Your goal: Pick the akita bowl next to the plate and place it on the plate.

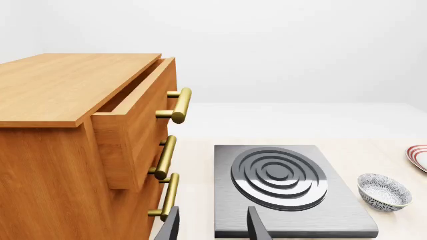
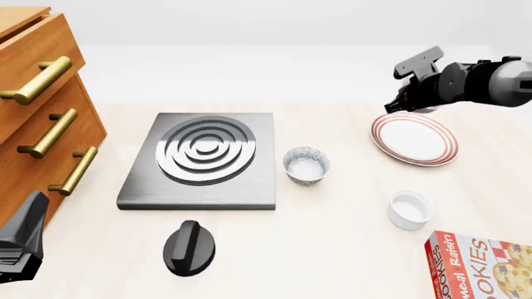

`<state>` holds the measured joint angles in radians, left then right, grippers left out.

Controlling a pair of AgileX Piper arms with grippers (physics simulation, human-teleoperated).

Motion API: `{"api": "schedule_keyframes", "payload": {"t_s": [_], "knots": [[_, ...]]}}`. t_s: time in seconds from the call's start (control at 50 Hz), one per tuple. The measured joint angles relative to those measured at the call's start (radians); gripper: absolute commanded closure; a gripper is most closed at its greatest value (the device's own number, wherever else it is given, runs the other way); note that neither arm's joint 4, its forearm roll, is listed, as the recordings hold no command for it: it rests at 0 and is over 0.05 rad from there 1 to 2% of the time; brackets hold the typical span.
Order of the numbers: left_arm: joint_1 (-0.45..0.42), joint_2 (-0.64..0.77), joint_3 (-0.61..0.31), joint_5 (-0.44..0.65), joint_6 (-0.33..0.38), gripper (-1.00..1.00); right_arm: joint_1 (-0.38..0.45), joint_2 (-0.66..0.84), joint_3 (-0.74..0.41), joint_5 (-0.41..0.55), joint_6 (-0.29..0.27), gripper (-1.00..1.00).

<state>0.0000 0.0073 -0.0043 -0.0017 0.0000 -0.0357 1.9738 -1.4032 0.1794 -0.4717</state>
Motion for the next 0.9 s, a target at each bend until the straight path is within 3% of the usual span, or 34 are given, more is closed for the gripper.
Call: {"api": "schedule_keyframes", "payload": {"t_s": [0.9], "knots": [[0.0, 0.0, 0.0, 0.0, 0.0, -1.0, -0.028, 0.082, 0.018, -0.052, 0.004, 1.0]]}}
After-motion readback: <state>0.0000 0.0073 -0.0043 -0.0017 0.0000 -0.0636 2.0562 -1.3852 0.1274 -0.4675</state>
